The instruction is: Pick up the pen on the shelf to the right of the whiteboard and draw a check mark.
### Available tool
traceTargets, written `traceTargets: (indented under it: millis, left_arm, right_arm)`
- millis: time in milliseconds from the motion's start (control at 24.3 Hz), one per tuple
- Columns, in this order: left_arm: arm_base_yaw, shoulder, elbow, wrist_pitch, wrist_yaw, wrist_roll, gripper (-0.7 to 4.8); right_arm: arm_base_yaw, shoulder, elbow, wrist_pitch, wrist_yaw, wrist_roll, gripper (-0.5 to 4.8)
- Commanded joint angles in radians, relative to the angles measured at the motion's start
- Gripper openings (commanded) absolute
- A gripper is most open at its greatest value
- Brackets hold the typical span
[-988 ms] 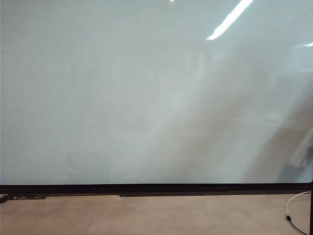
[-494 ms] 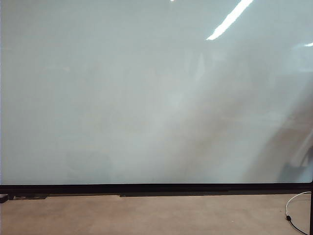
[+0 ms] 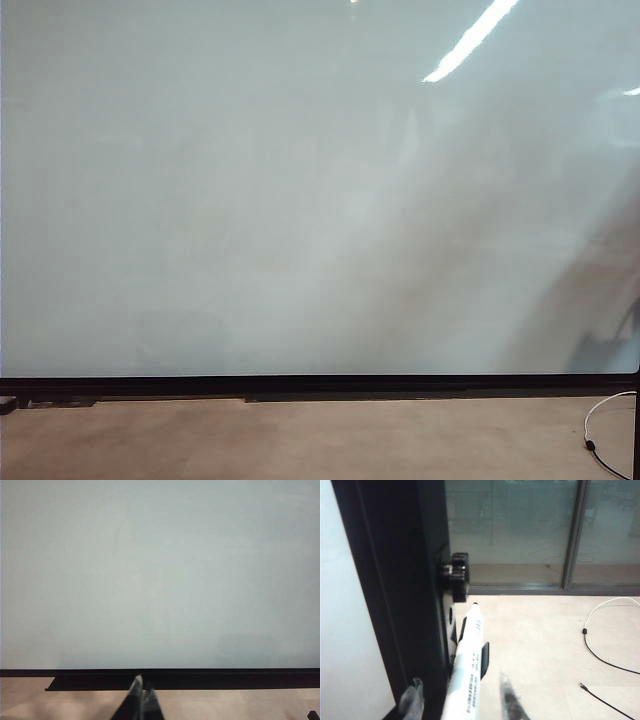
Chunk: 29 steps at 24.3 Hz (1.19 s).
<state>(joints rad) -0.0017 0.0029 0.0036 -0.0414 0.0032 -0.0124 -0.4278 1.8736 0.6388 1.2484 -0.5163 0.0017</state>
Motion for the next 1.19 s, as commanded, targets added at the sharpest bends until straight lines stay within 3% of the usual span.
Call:
traceTargets:
  millis: [41,206,329,494,535,700,782,1194]
  left_arm:
    - [0.000,0.000,0.003,0.013,0.000,0.005,-0.05]
    - [0.000,0.000,0.003,0.013,0.000,0.005,-0.04]
    - [0.000,0.000,0.003,0.013,0.000,0.005,-0.05]
    - [0.000,0.000,0.003,0.013,0.000,0.005,-0.04]
    - [0.000,0.000,0.003,0.013,0.000,0.005,-0.04]
    - [0.000,0.000,0.003,0.013,0.000,0.005,-0.04]
    - [0.000,0.000,0.003,0.013,0.000,0.005,-0.04]
    - [0.000,0.000,0.003,0.013,0.000,0.005,-0.04]
  right_arm:
    - [0.001,-0.003,0.002,0.012,0.002,-0.001,1.98]
    - [0.001,-0.003,0.002,0.012,0.002,-0.001,1.93]
    - [0.001,-0.003,0.002,0.012,0.001,-0.001,1.50]
    - [0.001,-0.003,0.002,0.012,-0.002,-0.001,1.31]
    - [0.001,-0.003,0.002,0.012,-0.003,-0.001,0.83]
    - [0.003,-0.003,0.002,0.012,-0.005,-0.002,0.45]
    - [0.003,-0.003,0.002,0.013,-0.011,-0.001,-0.10]
    - [0.000,-0.008,0.000,0.072,-0.024,0.014,-0.09]
